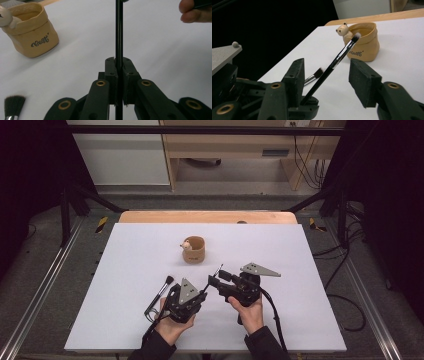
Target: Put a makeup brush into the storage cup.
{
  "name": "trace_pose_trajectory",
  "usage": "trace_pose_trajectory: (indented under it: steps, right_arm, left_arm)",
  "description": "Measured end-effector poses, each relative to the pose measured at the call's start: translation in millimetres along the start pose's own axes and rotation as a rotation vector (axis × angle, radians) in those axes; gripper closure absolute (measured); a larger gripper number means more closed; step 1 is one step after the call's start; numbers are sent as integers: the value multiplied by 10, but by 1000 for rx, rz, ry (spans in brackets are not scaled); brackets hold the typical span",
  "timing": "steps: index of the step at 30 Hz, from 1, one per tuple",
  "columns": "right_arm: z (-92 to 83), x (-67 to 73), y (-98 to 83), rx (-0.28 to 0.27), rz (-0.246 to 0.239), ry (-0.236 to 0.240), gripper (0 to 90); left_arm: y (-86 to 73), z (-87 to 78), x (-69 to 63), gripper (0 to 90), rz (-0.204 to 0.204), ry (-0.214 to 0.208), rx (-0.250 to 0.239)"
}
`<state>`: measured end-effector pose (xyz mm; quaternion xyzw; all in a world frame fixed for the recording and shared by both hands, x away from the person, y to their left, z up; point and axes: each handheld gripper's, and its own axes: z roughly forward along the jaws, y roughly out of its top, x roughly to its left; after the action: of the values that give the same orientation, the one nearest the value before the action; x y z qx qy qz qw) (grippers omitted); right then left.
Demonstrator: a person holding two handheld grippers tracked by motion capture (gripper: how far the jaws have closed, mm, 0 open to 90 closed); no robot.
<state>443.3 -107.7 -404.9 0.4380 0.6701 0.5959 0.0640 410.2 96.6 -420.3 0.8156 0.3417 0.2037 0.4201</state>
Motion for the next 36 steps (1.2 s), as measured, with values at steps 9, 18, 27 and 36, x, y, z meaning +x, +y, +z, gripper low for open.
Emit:
trace_pose_trajectory:
  steps: [9, 18, 27, 36]
  right_arm:
    - [-6, -11, 6, -12, 26, -16, 587]
    - [-10, -23, 6, -18, 40, -4, 666]
    - [-27, -63, -1, -14, 71, 28, 754]
    - [-46, -78, -2, -11, 78, 70, 795]
  left_arm:
    - [26, 21, -77, 843, 0, -5, -8]
    - [14, 24, -106, 844, 3, -6, -16]
    - [8, 21, -106, 844, -1, 3, -19]
    - [-4, 32, -125, 843, 2, -4, -17]
